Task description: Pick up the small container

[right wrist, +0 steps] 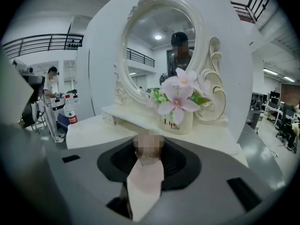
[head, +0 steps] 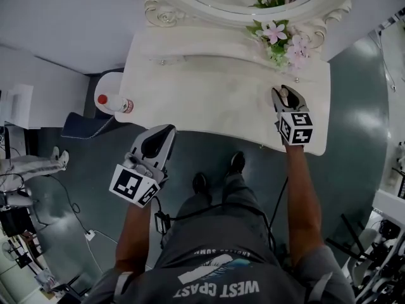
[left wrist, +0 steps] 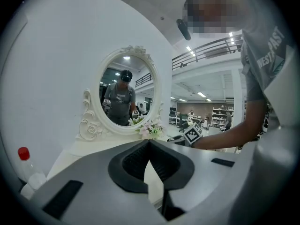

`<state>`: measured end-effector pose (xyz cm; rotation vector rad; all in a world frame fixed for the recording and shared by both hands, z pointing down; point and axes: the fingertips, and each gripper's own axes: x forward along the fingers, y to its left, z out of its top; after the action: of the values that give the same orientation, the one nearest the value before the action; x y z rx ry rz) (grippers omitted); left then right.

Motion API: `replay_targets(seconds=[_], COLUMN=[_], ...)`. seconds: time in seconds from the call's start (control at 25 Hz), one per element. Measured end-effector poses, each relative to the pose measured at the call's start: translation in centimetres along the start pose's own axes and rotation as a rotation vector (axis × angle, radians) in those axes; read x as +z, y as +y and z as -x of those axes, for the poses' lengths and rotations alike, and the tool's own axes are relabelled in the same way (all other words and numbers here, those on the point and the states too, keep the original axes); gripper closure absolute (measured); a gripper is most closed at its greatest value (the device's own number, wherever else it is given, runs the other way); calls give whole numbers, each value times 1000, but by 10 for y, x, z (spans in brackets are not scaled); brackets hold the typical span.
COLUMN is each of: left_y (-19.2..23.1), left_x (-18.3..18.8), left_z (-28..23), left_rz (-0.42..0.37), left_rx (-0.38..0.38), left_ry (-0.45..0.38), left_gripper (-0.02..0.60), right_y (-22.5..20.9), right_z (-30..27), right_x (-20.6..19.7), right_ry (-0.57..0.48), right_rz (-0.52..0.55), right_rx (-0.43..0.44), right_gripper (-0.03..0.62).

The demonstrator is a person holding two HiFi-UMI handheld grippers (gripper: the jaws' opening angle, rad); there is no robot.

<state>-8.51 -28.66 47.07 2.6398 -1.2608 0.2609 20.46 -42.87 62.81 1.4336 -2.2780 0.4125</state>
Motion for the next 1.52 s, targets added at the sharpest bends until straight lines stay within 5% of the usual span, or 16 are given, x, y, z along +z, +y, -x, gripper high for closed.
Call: replay_targets(seconds=[0.56, 1.52], left_y=[1, 10], left_x=[25, 74], left_z=[38, 93], left_rz=[-53, -161], left_rx=[0, -6], left_ry=[-59, -169], left_gripper=[566, 566], right_y=[31, 94], right_z=[96, 276], right_x=[105, 221], right_ry=[-135, -353], right_rz=[68, 124], right_rx=[15, 14], right_gripper=[442, 442])
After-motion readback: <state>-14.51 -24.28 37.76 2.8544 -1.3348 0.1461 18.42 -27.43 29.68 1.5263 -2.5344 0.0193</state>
